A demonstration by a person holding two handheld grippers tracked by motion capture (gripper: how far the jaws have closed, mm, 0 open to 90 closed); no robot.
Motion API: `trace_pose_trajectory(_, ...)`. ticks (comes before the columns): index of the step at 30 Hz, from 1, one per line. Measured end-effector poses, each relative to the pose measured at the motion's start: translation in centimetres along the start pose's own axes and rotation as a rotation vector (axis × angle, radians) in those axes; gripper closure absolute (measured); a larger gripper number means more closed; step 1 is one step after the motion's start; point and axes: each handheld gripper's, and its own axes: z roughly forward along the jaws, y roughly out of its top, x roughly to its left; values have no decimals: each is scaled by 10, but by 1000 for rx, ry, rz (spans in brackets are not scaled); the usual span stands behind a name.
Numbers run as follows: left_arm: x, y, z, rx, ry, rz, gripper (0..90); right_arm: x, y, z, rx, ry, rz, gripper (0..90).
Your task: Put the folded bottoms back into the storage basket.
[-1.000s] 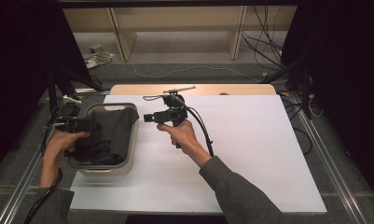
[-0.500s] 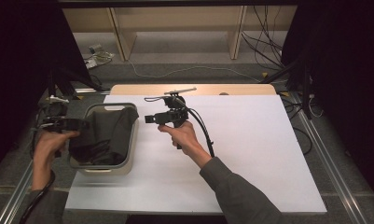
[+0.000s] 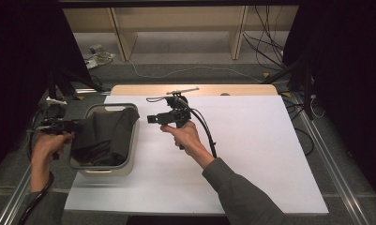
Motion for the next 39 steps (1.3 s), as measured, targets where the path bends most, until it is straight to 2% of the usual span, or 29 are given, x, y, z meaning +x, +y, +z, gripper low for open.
trace_pose_trajectory(2,-2,-1,5,9,5,5,858,-1,-1,-1,-1,1,0,212)
trace_pose_trajectory(9,-14,-3,28,45,-16,16,868,-3,-4,-3,2,-3,1,214)
trace_pose_trajectory(13,-22,-5,45,64,-5,24,871,-5,-4,-6,-2,-4,-1,214)
trace_pose_trajectory(19,-31,-8,62,70,42,44,872,-6,-6,-9,-2,0,-5,214)
trace_pose_trajectory(24,-28,-11,67,58,37,19,866,-7,-9,-15,-10,6,-7,214)
trace_pose_trajectory(27,-31,-9,66,62,57,29,850,-9,-11,-18,-13,5,-10,213)
trace_pose_trajectory(30,-32,-7,60,65,68,34,781,-12,-14,-24,-20,-3,-20,213)
trace_pose_trajectory(32,-33,-6,56,66,76,32,708,-16,-16,-27,-24,9,-8,212)
trace_pose_trajectory(36,-32,-3,47,55,71,17,562,-21,-19,-34,-33,10,2,213)
trace_pose_trajectory(38,-33,-1,41,42,52,7,480,-26,-21,-37,-34,8,7,213)
trace_pose_trajectory(39,-35,1,37,33,59,8,462,-27,-22,-38,-35,6,9,212)
